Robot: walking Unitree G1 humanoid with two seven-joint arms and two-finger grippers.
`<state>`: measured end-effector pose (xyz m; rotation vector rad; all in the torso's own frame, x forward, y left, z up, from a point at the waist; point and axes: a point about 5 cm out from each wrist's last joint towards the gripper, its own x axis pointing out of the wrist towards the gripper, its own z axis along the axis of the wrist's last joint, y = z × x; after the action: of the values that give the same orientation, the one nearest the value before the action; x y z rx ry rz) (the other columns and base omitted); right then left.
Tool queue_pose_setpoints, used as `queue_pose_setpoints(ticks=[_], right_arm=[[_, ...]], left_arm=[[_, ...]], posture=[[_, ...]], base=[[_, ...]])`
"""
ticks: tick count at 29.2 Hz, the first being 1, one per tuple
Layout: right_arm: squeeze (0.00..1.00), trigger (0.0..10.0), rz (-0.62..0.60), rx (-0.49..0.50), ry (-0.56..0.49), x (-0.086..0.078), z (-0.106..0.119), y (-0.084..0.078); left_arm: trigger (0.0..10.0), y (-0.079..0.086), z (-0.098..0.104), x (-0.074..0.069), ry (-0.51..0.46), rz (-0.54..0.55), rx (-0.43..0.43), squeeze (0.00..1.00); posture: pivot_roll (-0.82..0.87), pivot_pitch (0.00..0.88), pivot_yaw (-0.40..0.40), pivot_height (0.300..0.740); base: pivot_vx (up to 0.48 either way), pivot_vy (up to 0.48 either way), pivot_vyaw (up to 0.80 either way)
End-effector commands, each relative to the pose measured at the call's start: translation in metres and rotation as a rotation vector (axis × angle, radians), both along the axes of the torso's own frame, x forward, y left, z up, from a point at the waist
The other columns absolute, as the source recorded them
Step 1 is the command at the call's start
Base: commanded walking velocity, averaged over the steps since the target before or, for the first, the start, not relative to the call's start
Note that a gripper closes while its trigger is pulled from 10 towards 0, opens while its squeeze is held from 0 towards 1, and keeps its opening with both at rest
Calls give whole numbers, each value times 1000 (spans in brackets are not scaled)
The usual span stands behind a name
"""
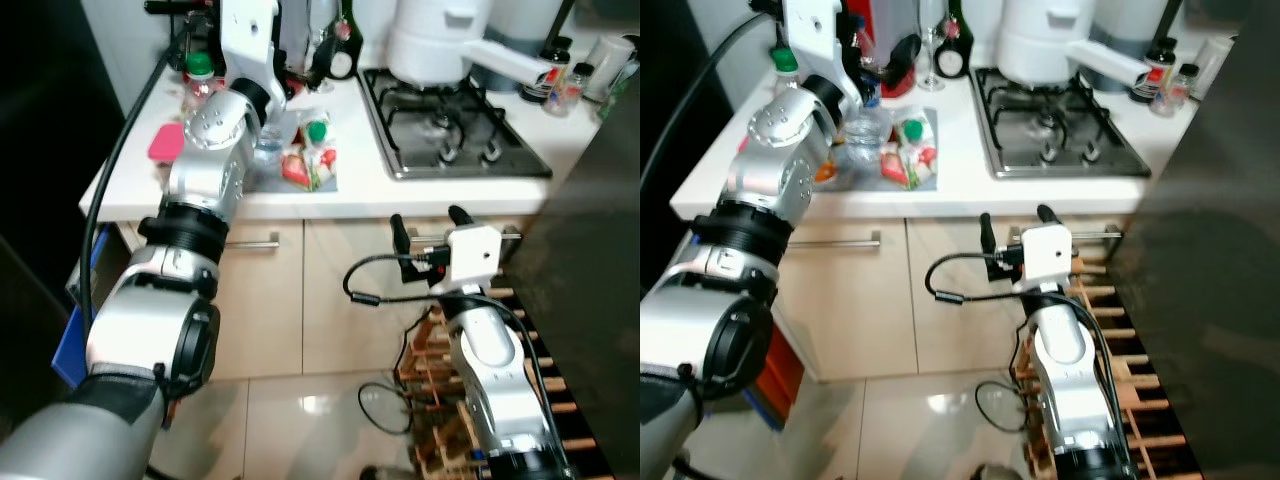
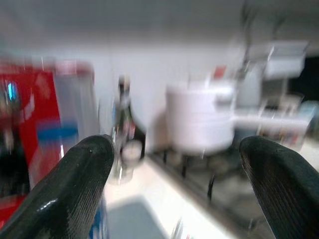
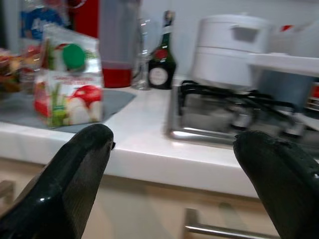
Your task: Restocking fridge
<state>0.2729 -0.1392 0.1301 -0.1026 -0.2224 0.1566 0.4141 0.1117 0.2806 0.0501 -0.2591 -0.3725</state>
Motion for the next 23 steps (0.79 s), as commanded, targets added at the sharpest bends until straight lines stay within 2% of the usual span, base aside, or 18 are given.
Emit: queue_pose_setpoints(ticks=[1, 2, 3, 4, 6, 7, 9, 13, 20, 23], right_arm=[[0, 10000, -22, -28, -1, -5, 1, -6], [0, 10000, -22, -28, -1, -5, 1, -6], [0, 10000, -55, -23, 16, -18, -1, -12], [0, 10000, -55, -23, 16, -18, -1, -12], [0, 10000, -76, -29, 32, -28, -3, -17], [0, 10000, -87, -34, 46, -34, -5, -19], [0, 10000, -110, -41, 74, -46, -8, -24], [0, 10000, -118, -44, 78, -54, -7, -24], [0, 10000, -146, -40, 105, -65, -7, -25], [0, 10000, -153, -43, 125, -70, -7, -25]], left_arm=[[10000, 9, 5, 3, -6, 38, -8, 1000], [10000, 9, 5, 3, -6, 38, -8, 1000], [10000, 10, 2, 4, 12, 26, -17, 1000], [10000, 10, 2, 4, 12, 26, -17, 1000], [10000, 12, 1, 6, 21, 30, -12, 1000], [10000, 14, 1, 7, 24, 37, -13, 0], [10000, 16, -1, 8, 38, 37, -36, 0], [10000, 16, -3, 8, 62, 0, -73, 0], [10000, 17, -11, 9, 107, -14, -75, 0], [10000, 14, -20, 9, 149, -35, -77, 0]], posture=[[-229, 0, 57, 740], [-229, 0, 57, 740], [-278, 0, 66, 740], [-278, 0, 66, 740], [-298, 0, 73, 740], [-311, 0, 78, 740], [-321, 0, 83, 740], [-338, 0, 109, 740], [-343, 0, 134, 740], [-348, 3, 141, 740]], base=[[0, 0, 0], [0, 0, 0], [0, 0, 0], [0, 0, 0], [0, 0, 0], [0, 0, 0], [0, 0, 0], [0, 0, 0], [0, 0, 0], [0, 0, 0]])
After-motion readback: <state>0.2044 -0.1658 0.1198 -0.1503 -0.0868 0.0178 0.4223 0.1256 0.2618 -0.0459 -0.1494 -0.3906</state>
